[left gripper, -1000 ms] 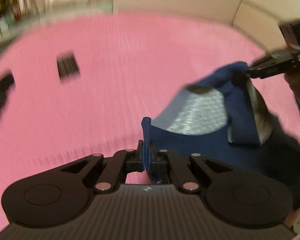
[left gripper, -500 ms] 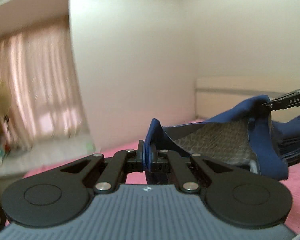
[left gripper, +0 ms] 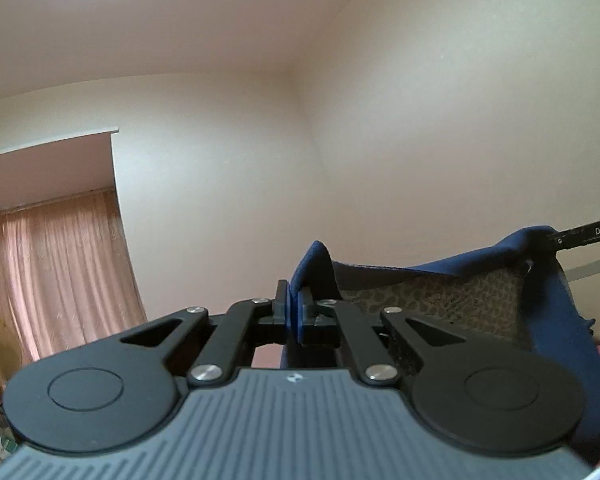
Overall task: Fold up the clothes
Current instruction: 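Lay the navy top flat on the bed and open both grippers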
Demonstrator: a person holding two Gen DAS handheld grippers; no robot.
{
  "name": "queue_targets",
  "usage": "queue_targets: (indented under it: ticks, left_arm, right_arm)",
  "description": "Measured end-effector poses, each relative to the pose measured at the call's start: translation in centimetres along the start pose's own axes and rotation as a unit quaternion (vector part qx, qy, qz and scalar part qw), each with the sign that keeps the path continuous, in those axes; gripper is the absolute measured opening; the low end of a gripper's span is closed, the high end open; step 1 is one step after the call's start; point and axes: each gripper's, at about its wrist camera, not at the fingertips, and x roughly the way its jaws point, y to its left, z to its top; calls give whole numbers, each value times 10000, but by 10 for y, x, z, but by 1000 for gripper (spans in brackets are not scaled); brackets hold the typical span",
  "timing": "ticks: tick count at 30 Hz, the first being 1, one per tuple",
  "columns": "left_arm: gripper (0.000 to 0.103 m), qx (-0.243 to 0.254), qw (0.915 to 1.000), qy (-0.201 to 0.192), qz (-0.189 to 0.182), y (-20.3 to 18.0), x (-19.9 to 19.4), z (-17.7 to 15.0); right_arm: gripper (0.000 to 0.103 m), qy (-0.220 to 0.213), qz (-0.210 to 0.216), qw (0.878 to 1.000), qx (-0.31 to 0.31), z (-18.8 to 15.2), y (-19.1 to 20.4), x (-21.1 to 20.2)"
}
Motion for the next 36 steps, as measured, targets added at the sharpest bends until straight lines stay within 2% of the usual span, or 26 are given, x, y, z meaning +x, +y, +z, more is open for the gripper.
queue_targets:
  ticks: [1,2,5,8,9,11,12,13,14,16,18,20,22,24,25,26,28,29,31,36]
  left_arm:
    - [2,13,9999,105,3,0,17,-1]
    - [2,-3,9998,218,8,1,34,-6]
    - [2,-154,9972,736,47,-1,106,-45]
    - [2,-358,9887,1441,195,-9,184,-111]
    - [2,-454,9838,1713,262,-13,211,-141]
    - [3,-750,9708,2243,410,-23,233,-198]
    - [6,-914,9626,2503,485,-29,239,-226]
    - [12,-1076,9535,2760,560,-35,244,-254]
    - [20,-1238,9433,3015,634,-40,250,-282]
    - [22,-1556,9199,3514,780,-52,261,-338]
    - [23,-1868,8926,3998,923,-63,272,-394]
    - [27,-2172,8615,4465,1062,-74,283,-450]
    - [27,-2441,8277,4916,1173,-84,287,-500]
    - [28,-2579,8021,5254,1187,-92,249,-514]
    - [29,-2635,7930,5361,1197,-94,219,-514]
    - [32,-2678,7874,5423,1196,-96,200,-514]
    - [32,-2744,7778,5534,1159,-101,193,-519]
    - [32,-2749,7762,5557,1142,-102,195,-520]
    - [32,-2710,7789,5545,1115,-104,208,-515]
    - [34,-2553,8015,5350,786,-96,258,-524]
  right_arm:
    - [0,139,-25,9999,-50,-1,-14,15]
    - [0,360,-10,9993,-31,-15,-32,43]
    - [0,1020,36,9948,23,-58,-86,129]
    - [1,1664,81,9860,97,-119,-142,213]
    - [1,1877,69,9821,102,-145,-158,238]
    - [3,2537,-27,9673,1,-210,-190,294]
    - [33,2780,-233,9602,-146,-238,-200,309]
    - [54,3005,-427,9524,-276,-264,-210,324]
    - [75,3028,-432,9519,-160,-282,-220,321]
    - [76,3082,-444,9502,76,-316,-240,315]
    - [76,3403,-468,9385,342,-348,-258,303]
    - [76,3731,-593,9234,671,-371,-272,282]
    - [76,3943,-739,9100,1049,-376,-289,274]
    - [76,4079,-761,9007,1285,-375,-306,267]
    - [76,4153,-736,8971,1315,-374,-313,267]
    - [76,4225,-709,8935,1345,-374,-320,267]
    - [76,4328,-587,8886,1400,-374,-333,283]
    - [76,4355,-526,8878,1395,-375,-332,286]
    - [76,4379,-386,8875,1379,-380,-336,296]
    - [75,4458,-232,8852,1307,-398,-331,319]
